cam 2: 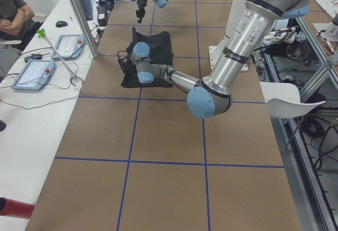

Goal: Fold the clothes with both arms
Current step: 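Open both grippers and raise them off the folded shirt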

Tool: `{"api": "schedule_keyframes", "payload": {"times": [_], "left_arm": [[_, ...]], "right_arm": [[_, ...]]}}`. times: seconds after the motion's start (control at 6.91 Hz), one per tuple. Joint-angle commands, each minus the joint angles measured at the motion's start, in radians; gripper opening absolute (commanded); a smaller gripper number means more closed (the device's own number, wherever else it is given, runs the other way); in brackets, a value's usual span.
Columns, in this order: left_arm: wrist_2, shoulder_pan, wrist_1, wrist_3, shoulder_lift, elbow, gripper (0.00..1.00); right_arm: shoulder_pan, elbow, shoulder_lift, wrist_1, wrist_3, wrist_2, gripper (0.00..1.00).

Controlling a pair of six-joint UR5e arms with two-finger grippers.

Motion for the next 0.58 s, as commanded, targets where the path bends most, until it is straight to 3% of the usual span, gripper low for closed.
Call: {"api": "schedule_keyframes", "payload": {"times": [0.0,0.43], "left_arm": [[-0.008,-0.026,0.004,0.008,0.003,-0.001,1.00],[-0.010,-0.046,0.014,0.008,0.003,-0.016,1.00]], "right_arm": [[0.005,-0.003,0.005,-0.033,0.002,0.027,1.00],[-0.001,0.015,-0.016,-0.041,0.060,0.145,1.00]]}}
